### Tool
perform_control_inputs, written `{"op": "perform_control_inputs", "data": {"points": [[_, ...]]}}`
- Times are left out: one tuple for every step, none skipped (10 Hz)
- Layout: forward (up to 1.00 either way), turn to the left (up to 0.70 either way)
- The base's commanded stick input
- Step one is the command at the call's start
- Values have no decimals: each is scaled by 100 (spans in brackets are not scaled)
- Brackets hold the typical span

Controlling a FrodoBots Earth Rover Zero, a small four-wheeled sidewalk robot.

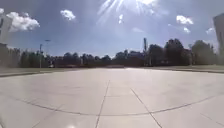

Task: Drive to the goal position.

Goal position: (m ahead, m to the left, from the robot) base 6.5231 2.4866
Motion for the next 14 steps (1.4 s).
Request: {"op": "perform_control_inputs", "data": {"points": [[70, 1], [70, 1], [70, 1], [70, 1], [70, 1], [70, 1], [70, 1], [70, 1], [70, 1], [70, 1], [70, 1], [70, 1], [70, 1], [70, 1]]}}
